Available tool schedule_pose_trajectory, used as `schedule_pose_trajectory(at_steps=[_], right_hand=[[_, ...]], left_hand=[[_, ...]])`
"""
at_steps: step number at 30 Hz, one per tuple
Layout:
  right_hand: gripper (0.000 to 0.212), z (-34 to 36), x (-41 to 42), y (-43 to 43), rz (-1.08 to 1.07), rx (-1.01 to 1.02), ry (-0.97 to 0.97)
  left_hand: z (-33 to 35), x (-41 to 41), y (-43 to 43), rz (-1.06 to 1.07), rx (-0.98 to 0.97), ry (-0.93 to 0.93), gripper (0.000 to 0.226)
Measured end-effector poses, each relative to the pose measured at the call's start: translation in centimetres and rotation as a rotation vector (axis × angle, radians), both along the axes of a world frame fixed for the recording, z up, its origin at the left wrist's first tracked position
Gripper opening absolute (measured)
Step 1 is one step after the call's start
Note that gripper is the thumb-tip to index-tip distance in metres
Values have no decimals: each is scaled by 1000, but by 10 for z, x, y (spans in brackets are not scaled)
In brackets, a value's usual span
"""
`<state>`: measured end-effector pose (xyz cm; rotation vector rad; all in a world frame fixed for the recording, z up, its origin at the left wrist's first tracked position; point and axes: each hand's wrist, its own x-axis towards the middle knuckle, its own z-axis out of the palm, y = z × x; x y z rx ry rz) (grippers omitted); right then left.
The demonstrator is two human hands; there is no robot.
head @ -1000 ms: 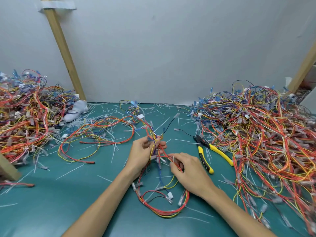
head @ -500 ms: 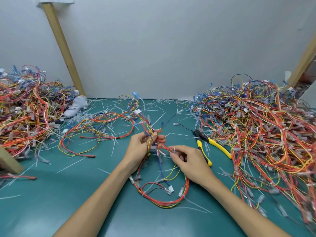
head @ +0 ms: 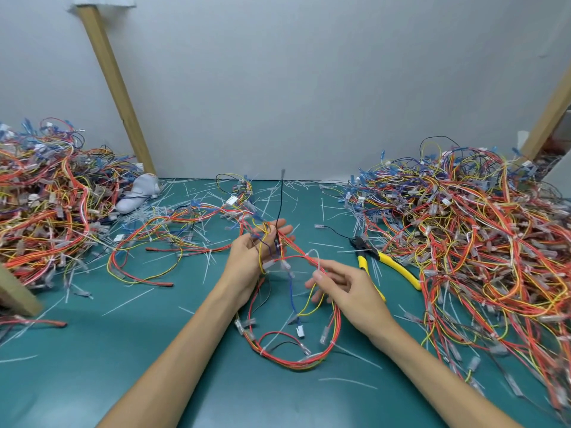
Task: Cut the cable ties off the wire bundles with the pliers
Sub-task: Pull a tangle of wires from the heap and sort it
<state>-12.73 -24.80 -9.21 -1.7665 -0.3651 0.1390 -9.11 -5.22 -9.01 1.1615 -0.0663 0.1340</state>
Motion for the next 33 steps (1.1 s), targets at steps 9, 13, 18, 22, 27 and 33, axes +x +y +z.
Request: schedule_pose_trajectory(at_steps=[9,13,18,22,27,33], right_hand=[[46,10,-14,-11,184,254,353],[36,13,-10,-16,270,423,473],[31,9,-7,-22,342,429,501],[30,5,-6,-22,342,408,504],[32,2,-4,-21,309,464,523],[32,1,-4,-20,295,480,536]], left_hand=[[33,27,9,101,108,-58,19],[46,37,-1,4,-99,-63,18],[44,35,-9,-189,-299,11,70],[36,32,-6,-307,-327,76,83],[28,27,6,-343,-331,125,50],[31,25,5,-370,-313,126,41]])
